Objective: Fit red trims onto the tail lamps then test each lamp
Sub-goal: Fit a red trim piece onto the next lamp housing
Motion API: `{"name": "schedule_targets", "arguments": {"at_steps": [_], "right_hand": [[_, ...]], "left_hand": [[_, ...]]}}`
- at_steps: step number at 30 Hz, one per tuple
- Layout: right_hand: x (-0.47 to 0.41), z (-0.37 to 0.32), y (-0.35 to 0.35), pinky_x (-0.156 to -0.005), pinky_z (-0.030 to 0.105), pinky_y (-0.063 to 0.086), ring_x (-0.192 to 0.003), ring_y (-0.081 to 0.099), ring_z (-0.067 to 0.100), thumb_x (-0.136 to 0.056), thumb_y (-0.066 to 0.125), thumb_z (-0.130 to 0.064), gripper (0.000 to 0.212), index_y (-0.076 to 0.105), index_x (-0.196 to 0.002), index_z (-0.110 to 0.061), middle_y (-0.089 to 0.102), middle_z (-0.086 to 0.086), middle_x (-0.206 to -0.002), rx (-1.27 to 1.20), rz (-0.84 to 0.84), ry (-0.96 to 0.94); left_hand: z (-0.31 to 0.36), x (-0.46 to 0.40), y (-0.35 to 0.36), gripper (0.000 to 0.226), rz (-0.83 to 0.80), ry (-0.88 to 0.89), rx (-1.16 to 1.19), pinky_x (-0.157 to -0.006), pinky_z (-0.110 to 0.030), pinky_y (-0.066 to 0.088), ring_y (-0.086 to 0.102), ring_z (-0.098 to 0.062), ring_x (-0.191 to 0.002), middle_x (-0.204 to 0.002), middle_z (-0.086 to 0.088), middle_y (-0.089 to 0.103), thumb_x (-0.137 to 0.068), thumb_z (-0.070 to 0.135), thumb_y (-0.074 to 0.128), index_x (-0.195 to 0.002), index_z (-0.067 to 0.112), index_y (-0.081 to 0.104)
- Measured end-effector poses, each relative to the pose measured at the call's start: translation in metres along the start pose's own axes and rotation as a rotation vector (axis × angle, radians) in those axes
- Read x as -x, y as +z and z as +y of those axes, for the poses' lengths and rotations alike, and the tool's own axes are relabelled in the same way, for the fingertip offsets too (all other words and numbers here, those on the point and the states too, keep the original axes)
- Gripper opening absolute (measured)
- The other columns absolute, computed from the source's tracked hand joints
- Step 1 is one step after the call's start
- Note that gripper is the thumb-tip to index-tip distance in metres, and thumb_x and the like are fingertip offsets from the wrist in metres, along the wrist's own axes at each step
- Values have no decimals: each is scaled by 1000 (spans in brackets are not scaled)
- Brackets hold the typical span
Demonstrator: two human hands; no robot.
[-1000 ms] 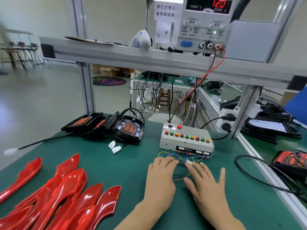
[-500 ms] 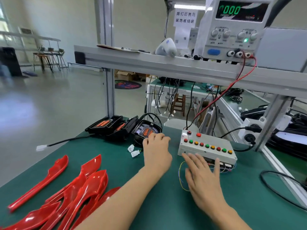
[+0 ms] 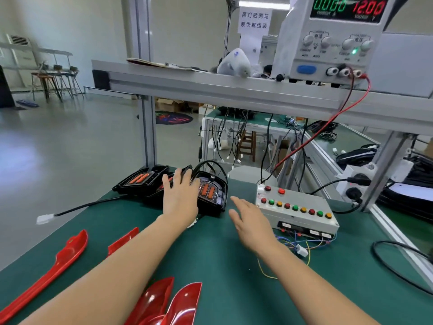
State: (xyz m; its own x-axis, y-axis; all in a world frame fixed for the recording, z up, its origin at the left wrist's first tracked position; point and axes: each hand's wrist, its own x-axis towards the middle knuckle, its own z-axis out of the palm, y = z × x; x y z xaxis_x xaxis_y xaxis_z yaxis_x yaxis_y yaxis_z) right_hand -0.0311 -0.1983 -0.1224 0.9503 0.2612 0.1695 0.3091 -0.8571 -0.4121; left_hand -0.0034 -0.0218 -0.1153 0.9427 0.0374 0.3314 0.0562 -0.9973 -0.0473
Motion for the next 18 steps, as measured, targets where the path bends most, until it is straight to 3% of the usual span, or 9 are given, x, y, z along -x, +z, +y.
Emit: {"name": "schedule_targets", "arguments": {"at_steps": [6,10,14,18], "right_hand": [[-34,-6,14,-96,37,39,-124,48,33,-103,38,-25,40,43,-136,-2,52,19,-136,-163,-49,223],[-55,-9,27,-90,33,39,-121,49,32,-100,43,-26,43,45,-133,1,52,18,-135,-361,-43,403],[-73,-9,41,-81,32,39,-96,49,27,-99,47,-33,33,51,-112,-3,51,12,-107,-581,2,541],[-88,-13,45,-94,41,46,-111,58,38,-97,52,-34,35,50,-111,-2,46,13,-105,-698,35,610]], "left_hand": [[-22,-18,6,77,-35,-51,50,-116,-44,14,13,-32,-143,-156,-9,14,-82,11,59,-148,18,19],[-27,-20,13,74,-64,-75,145,-105,-37,33,29,-30,-136,-155,-8,18,-84,7,57,-147,16,20],[-31,-21,18,71,-70,-99,209,-92,-35,44,37,-26,-132,-153,-4,26,-87,6,55,-148,18,20],[-33,-23,22,67,-30,-106,228,-81,-33,46,41,-24,-127,-142,-1,42,-89,6,54,-146,19,24]]}}
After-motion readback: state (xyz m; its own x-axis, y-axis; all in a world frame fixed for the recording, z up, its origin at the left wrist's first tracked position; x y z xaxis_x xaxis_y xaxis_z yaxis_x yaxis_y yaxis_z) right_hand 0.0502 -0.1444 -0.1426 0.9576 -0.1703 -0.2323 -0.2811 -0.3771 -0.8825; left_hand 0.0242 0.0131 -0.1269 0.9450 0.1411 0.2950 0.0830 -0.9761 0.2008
